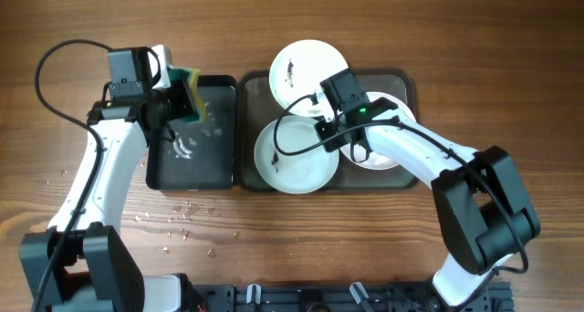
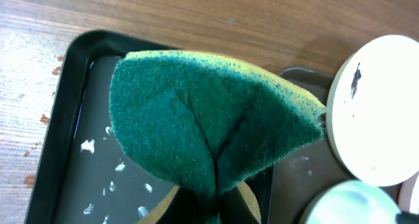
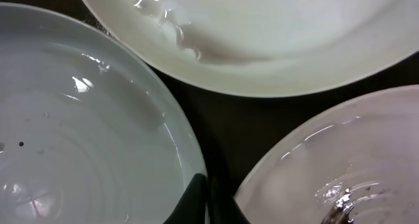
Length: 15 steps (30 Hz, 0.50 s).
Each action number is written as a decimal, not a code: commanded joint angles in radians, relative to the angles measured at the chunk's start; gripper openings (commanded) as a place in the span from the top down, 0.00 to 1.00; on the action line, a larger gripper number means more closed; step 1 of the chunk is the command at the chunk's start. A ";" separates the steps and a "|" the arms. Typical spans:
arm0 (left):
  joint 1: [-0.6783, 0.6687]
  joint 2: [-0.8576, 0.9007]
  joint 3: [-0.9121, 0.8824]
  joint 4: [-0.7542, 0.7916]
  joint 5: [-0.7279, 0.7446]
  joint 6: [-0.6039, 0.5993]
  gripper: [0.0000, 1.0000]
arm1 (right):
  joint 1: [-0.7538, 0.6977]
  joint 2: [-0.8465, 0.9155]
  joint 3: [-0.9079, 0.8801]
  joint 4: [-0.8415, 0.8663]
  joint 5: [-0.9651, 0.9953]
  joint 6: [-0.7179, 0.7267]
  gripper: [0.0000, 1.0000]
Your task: Clean dirty plates on tray and stack at the side
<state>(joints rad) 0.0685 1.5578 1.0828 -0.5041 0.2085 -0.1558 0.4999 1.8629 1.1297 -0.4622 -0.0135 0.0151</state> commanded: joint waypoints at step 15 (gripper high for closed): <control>0.001 0.002 0.016 -0.014 0.019 -0.009 0.96 | -0.002 0.011 0.048 -0.029 -0.042 0.021 0.83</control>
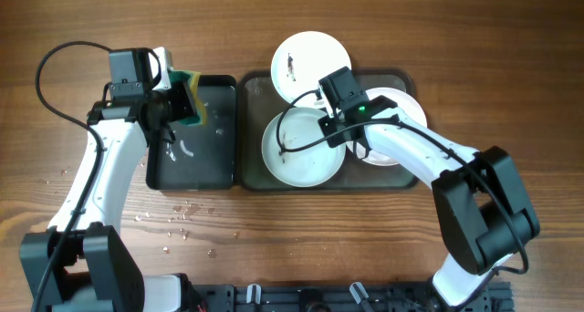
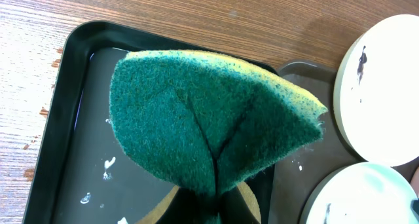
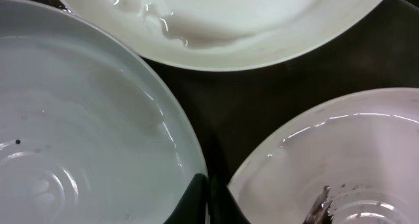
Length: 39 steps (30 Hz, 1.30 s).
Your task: Clean dirty plates on tray and stack at the side
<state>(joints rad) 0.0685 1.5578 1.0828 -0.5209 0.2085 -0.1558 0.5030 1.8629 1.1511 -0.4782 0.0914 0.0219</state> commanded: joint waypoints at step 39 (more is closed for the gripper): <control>0.001 0.002 0.015 -0.016 0.019 -0.009 0.96 | -0.369 -0.379 0.321 -0.219 -0.039 0.111 0.00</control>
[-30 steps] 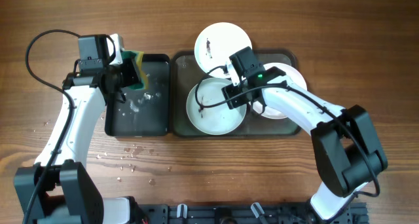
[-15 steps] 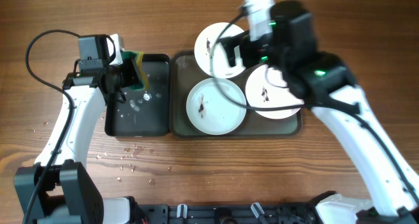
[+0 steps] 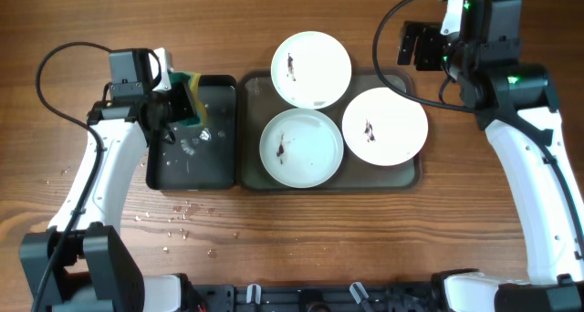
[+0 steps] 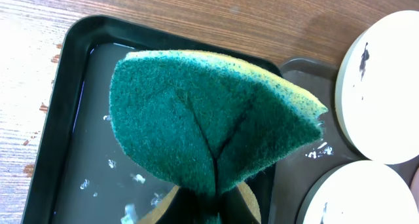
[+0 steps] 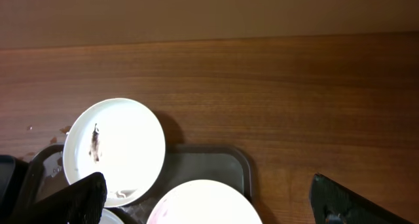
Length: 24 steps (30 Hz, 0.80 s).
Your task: Clean dirty plates on tray and stack at the side
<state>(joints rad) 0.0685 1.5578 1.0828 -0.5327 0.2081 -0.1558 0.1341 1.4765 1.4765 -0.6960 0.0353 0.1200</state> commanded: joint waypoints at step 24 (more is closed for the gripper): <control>0.001 0.003 -0.037 -0.062 0.019 -0.009 0.96 | 0.000 0.007 -0.004 -0.002 0.018 0.013 0.00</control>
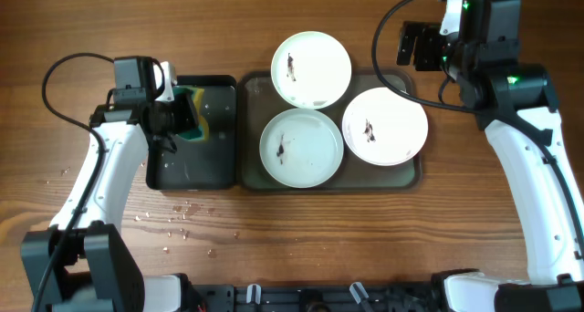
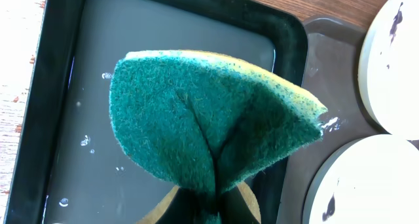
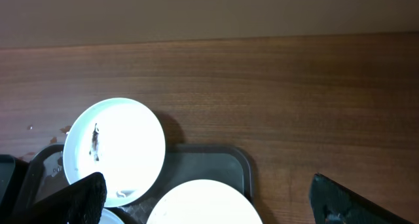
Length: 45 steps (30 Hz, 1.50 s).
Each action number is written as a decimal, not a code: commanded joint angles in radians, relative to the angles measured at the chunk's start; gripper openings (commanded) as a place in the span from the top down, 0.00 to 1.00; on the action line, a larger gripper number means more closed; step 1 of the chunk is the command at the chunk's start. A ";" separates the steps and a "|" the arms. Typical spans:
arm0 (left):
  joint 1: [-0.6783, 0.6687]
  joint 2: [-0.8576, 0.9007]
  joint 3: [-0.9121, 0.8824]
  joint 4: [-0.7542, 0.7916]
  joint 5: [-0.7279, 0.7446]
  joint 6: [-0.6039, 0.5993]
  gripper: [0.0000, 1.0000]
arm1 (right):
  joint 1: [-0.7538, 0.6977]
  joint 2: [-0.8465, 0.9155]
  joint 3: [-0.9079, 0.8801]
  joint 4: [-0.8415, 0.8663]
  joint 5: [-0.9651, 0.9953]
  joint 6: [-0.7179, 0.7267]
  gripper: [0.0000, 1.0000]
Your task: Clean dirty plates on tray and stack at the side
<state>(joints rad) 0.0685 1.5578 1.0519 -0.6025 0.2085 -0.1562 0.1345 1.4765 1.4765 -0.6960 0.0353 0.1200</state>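
Observation:
Three white plates with dark smears lie on the grey tray: one at the back, one in the middle, one on the right. My left gripper is shut on a folded green and yellow sponge, low over the black tray of water. My right gripper hangs open, high above the table's far right, with nothing in it. In the right wrist view its fingers frame the back plate and the right plate.
White flecks float in the water of the black tray. Drops and crumbs are scattered on the wood in front of it. Bare wooden table lies to the right of the grey tray.
My left gripper has moved with the sponge from the back edge of the black tray to over its water, nearer the right side. The right arm and the plates stay as they were.
At first my right gripper was shut and low among the plates, with the middle plate hanging over the grey tray's front left. Then that plate sat further inside the tray. Later the right arm stood high at the far right, open. The left gripper held the sponge throughout.

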 commanded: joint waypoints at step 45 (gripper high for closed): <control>-0.300 0.130 0.339 -0.229 0.009 -0.217 0.96 | 0.287 0.294 -0.075 -0.220 -0.214 -0.032 0.53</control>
<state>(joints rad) -0.2111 1.6379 1.3811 -0.8192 0.2073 -0.2794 0.4114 1.7153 1.4082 -0.9302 -0.1928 0.1860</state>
